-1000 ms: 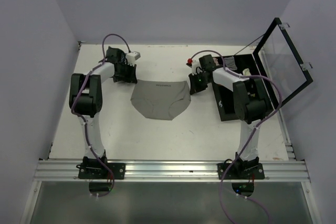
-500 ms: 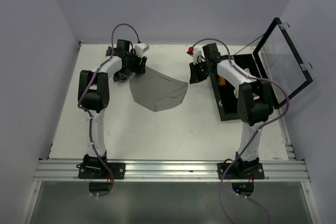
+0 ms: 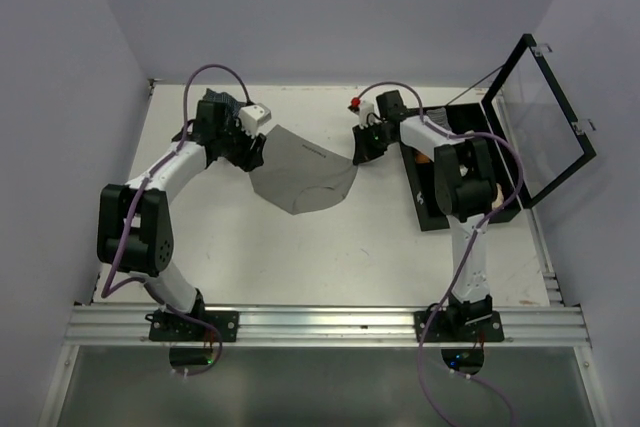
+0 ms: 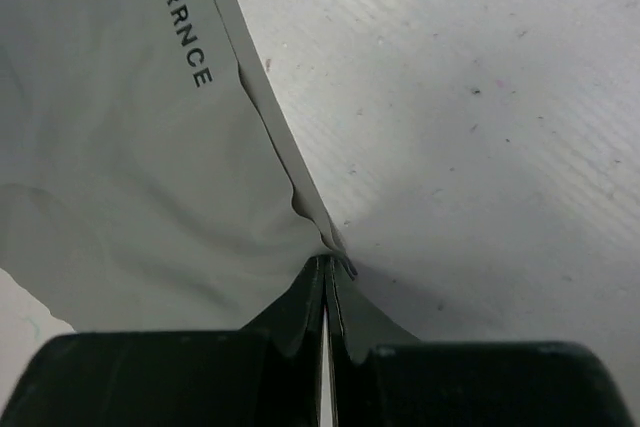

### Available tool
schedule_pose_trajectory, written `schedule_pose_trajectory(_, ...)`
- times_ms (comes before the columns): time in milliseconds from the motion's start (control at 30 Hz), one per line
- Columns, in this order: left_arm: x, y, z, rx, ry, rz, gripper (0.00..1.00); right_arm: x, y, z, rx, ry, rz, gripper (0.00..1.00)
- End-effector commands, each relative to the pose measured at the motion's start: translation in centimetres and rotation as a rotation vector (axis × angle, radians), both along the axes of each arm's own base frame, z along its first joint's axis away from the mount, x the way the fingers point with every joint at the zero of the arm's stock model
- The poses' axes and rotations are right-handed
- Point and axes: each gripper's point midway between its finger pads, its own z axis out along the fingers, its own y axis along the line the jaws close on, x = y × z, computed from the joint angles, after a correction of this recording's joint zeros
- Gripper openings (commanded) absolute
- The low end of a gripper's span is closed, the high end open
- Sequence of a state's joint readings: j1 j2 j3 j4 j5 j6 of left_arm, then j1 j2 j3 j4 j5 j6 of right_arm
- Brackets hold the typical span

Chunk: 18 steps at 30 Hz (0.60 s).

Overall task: Roll the underwear
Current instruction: Flatten the underwear

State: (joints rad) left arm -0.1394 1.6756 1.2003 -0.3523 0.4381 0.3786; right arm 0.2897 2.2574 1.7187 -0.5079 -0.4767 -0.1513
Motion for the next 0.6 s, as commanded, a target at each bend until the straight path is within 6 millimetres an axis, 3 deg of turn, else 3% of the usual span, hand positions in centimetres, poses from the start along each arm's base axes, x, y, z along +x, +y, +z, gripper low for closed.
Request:
schedule_pose_trajectory(0, -1.1, 0.5, -0.6, 0.006, -0.004, -0.004, 0.56, -4.5, -0.1, -1.0, -0.018, 0.073, 0.055, 0.04)
schedule_pose_trajectory(67, -1.3, 0.8, -0.7, 0.012, 0.002, 0.002, 0.56, -6.4, 0.4, -0.5, -0.02, 0.073, 0.091, 0.03)
schedule_pose_trajectory(233, -1.8, 1.1, -1.7, 0.021, 0.031, -0.01, 0.56, -15.3, 2.3, -1.5, -0.047, 0.281, 0.233, 0.0)
schedule_pose_trajectory(333, -2.5, 0.9, -1.8, 0.028, 0.02, -0.07, 0.56, -20.0, 3.3, -0.6, -0.029, 0.375, 0.32, 0.0)
schedule_pose_trajectory(500, -3.8, 0.9, -2.7, 0.05, 0.03, -0.126, 0.54, -25.7, 4.1, 4.9, 0.182, 0.435, 0.495, 0.0)
schedule_pose_trajectory(567, -4.1, 0.7, -3.0, 0.046, 0.047, -0.151, 0.53, -25.1, 4.2, 7.3, 0.198, 0.332, 0.532, 0.01)
